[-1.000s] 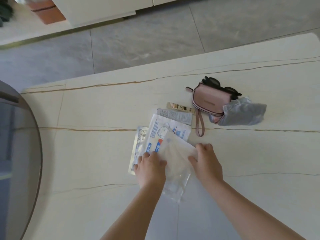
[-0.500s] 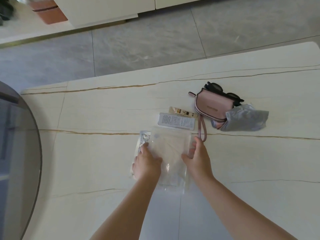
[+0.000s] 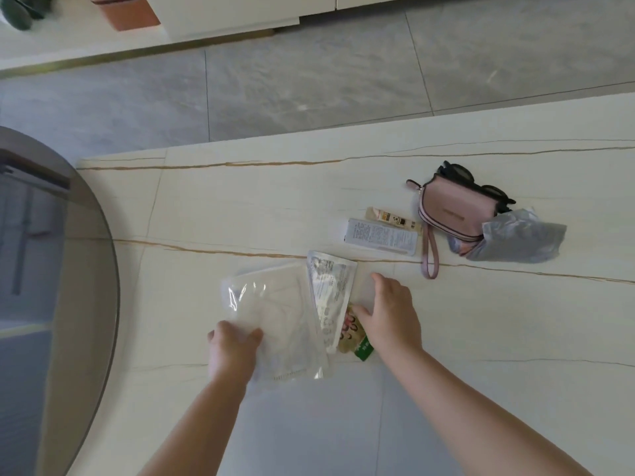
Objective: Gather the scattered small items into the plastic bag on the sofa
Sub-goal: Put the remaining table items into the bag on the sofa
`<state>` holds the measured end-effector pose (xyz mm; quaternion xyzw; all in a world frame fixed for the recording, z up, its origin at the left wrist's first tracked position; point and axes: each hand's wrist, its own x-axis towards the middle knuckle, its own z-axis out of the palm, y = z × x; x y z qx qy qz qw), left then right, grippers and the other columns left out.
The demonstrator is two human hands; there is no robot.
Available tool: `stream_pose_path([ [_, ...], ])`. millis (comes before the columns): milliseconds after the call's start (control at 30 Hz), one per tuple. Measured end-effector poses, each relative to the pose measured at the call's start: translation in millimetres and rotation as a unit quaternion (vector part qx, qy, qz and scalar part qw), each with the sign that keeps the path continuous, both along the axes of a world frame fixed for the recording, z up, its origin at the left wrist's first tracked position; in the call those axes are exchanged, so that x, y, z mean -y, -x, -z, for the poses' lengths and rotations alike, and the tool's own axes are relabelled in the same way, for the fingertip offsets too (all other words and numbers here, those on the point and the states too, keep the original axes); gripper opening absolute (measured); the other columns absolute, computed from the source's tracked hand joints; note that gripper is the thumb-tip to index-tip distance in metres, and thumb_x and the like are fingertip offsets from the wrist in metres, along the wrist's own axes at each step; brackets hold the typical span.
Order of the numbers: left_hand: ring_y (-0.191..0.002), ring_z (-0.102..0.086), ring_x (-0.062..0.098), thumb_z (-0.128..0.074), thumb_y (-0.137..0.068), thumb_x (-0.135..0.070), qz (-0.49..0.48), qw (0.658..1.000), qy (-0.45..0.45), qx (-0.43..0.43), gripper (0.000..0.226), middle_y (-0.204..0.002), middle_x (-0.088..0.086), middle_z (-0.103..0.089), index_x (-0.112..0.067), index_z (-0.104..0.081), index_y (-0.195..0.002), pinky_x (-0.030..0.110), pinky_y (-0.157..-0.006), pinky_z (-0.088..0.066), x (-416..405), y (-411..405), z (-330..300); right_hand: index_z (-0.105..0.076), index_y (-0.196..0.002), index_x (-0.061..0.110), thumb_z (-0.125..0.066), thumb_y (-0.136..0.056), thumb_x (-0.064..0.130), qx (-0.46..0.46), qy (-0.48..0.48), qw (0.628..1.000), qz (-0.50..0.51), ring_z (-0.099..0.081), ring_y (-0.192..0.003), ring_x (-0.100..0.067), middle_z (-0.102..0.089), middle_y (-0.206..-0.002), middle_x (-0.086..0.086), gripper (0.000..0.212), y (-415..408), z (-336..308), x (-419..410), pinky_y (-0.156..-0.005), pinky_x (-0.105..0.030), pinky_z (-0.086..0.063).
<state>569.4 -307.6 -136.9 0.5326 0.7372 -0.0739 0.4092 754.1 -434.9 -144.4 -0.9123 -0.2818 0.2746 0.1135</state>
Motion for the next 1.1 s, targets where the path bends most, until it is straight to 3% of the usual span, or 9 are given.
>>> stream_pose_path([
  [100, -0.106, -0.048, 0.039, -0.061, -0.085, -0.019, 0.026, 0.998, 0.018, -0.046, 0.029, -0.114, 0.014, -0.045, -0.003, -0.051, -0.107, 0.045, -0.084, -0.048, -6.4, -0.5, 8.9, -0.040, -0.128, 0.016, -0.062, -0.084, 0.044, -0.008, 0.050, 0.999, 0.013, -0.045, -0.114, -0.022, -0.049, -0.122, -0.003, 0.057, 16.0, -0.5, -12.6, -0.082, -0.032, -0.045],
  [233, -0.113, -0.040, 0.038, -0.056, -0.085, -0.015, 0.040, 0.995, 0.018, -0.086, 0.029, -0.121, 0.017, -0.043, 0.000, -0.054, -0.110, 0.048, -0.090, -0.049, -4.6, -7.1, 15.5, -0.039, -0.124, 0.018, -0.062, -0.085, 0.036, 0.023, 0.098, 0.994, -0.038, -0.050, -0.110, -0.022, -0.050, -0.119, -0.003, 0.048, 37.4, 0.6, -11.2, -0.079, -0.032, -0.046],
  [400, -0.125, -0.026, 0.032, -0.054, -0.090, -0.018, 0.054, 0.995, 0.009, -0.089, 0.030, -0.131, 0.013, -0.036, -0.004, -0.050, -0.116, 0.038, -0.078, -0.044, 2.7, -15.2, 11.3, -0.051, -0.107, 0.016, -0.065, -0.083, 0.035, -0.108, 0.069, 0.989, 0.071, -0.063, -0.090, -0.020, -0.064, -0.099, 0.005, 0.034, 30.1, -7.0, -0.7, -0.071, -0.032, -0.047],
  [500, -0.127, -0.027, 0.032, -0.054, -0.091, -0.018, 0.056, 0.993, -0.001, -0.102, 0.033, -0.133, 0.014, -0.036, -0.003, -0.048, -0.120, 0.038, -0.082, -0.041, 4.5, -15.9, 9.6, -0.062, -0.089, 0.013, -0.063, -0.086, 0.037, -0.164, 0.026, 0.980, 0.110, -0.062, -0.079, -0.021, -0.067, -0.085, -0.001, 0.025, 20.5, -14.2, 8.9, -0.067, -0.034, -0.048],
  [633, -0.125, -0.028, 0.033, -0.055, -0.090, -0.018, 0.052, 0.994, 0.008, -0.095, 0.035, -0.133, 0.015, -0.036, -0.002, -0.048, -0.121, 0.038, -0.085, -0.041, 5.2, -14.6, 9.2, -0.057, -0.080, 0.008, -0.057, -0.092, 0.033, -0.122, -0.023, 0.969, 0.213, -0.058, -0.069, -0.023, -0.061, -0.080, -0.009, 0.028, 1.0, -22.8, 14.3, -0.054, -0.029, -0.036],
  [733, -0.124, -0.028, 0.032, -0.056, -0.089, -0.017, 0.052, 0.995, 0.015, -0.088, 0.034, -0.132, 0.015, -0.037, -0.002, -0.049, -0.119, 0.037, -0.085, -0.041, 4.8, -12.1, 8.6, -0.059, -0.092, 0.002, -0.052, -0.095, 0.031, -0.076, -0.077, 0.947, 0.302, -0.061, -0.079, -0.030, -0.062, -0.093, -0.016, 0.030, -7.4, -28.1, 10.6, -0.055, -0.028, -0.038],
  [900, -0.125, -0.027, 0.032, -0.057, -0.090, -0.021, 0.068, 0.994, 0.007, -0.083, 0.036, -0.134, 0.014, -0.036, -0.003, -0.048, -0.120, 0.040, -0.088, -0.041, 6.0, -10.0, 9.3, -0.062, -0.082, 0.003, -0.065, -0.086, 0.031, -0.174, -0.111, 0.943, 0.263, -0.058, -0.059, -0.019, -0.064, -0.074, -0.007, 0.028, 15.4, -25.1, -17.8, -0.045, -0.022, -0.035],
  [967, -0.126, -0.027, 0.032, -0.056, -0.091, -0.023, 0.081, 0.993, -0.001, -0.091, 0.038, -0.135, 0.013, -0.035, -0.003, -0.048, -0.122, 0.040, -0.090, -0.042, 7.2, -9.1, 9.3, -0.063, -0.081, 0.002, -0.071, -0.081, 0.027, -0.177, -0.111, 0.931, 0.298, -0.060, -0.065, -0.023, -0.066, -0.079, -0.009, 0.025, 28.6, -13.1, -34.2, -0.049, -0.026, -0.041],
  [1100, -0.128, -0.028, 0.030, -0.050, -0.092, -0.019, 0.097, 0.989, -0.018, -0.110, 0.032, -0.135, 0.012, -0.037, -0.004, -0.048, -0.121, 0.037, -0.092, -0.040, 8.6, -9.9, 9.3, -0.064, -0.094, 0.010, -0.071, -0.076, 0.033, -0.146, -0.072, 0.917, 0.365, -0.064, -0.085, -0.029, -0.062, -0.104, -0.012, 0.030, 42.8, 6.4, -56.1, -0.076, -0.038, -0.054],
])
